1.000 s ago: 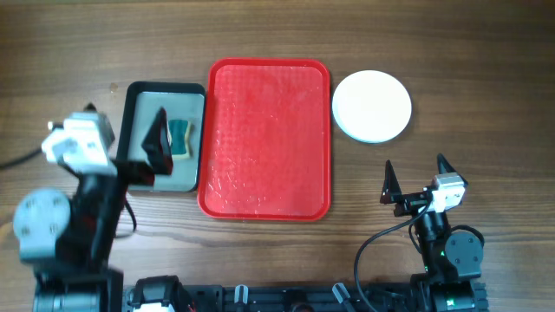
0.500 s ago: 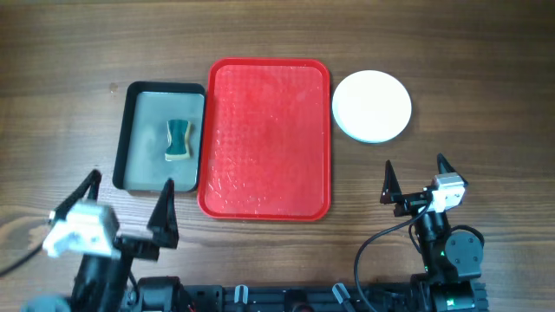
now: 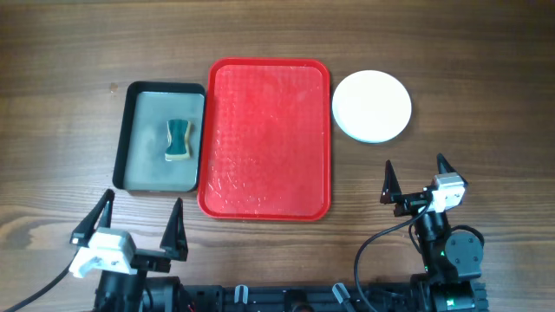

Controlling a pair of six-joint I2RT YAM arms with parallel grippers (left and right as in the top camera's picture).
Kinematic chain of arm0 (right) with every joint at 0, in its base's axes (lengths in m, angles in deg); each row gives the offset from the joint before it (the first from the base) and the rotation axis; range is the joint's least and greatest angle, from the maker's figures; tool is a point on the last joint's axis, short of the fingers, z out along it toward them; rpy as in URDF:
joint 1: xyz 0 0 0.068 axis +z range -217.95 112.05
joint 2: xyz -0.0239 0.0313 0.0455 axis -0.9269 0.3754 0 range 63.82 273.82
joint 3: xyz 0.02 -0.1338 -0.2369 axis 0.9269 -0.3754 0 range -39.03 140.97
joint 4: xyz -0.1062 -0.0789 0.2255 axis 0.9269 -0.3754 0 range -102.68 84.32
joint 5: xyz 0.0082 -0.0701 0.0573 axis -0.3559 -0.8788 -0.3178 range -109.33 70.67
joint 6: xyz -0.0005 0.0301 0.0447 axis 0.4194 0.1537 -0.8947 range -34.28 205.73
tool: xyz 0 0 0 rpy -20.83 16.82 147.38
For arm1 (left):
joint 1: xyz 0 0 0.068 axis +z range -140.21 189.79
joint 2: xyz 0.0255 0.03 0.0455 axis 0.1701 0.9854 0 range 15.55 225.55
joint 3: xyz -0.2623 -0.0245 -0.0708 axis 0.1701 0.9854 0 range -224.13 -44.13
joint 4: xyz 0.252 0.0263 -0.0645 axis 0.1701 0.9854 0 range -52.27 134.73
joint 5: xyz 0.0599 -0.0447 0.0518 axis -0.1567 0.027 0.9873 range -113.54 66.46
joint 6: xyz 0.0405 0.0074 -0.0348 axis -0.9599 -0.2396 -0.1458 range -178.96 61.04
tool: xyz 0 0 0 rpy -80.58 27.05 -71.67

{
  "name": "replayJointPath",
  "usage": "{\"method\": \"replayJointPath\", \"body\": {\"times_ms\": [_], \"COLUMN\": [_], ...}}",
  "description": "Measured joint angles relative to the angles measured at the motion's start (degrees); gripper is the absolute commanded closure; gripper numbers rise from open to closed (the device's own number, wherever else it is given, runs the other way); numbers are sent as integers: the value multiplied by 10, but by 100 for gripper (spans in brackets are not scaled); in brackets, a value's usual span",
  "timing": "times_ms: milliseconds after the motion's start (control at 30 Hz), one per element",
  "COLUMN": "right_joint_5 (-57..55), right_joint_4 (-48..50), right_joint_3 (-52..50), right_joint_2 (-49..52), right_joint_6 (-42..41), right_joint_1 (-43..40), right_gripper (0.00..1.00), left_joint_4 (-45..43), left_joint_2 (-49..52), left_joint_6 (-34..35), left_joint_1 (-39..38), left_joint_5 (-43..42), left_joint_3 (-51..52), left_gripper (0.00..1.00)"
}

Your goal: Clean dirty plates on tray and stack at the side

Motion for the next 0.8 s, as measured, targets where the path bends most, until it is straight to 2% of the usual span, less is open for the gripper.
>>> {"method": "replayJointPath", "body": {"times_ms": [133,233,533,667,800], "right_joint_5": [0,0,0,0,0], "right_joint_4": [0,0,0,0,0], "right_joint_3": [0,0,0,0,0], "right_joint_2": [0,0,0,0,0], "right_joint_6": [0,0,0,0,0], "right_joint_1": [0,0,0,0,0], "right_gripper": [0,0,0,0,0], "left_joint_4": [-6,-43,-362,-439,-474], "left_joint_2": [-3,-3,-3,-3,-3], "left_joint_6": [0,0,0,0,0], "left_joint_1": [0,0,0,0,0], "left_joint_5": [0,0,-2,-7,-12], "left_joint_3": [28,45,111,145,180], "left_gripper": [0,0,0,0,0]}}
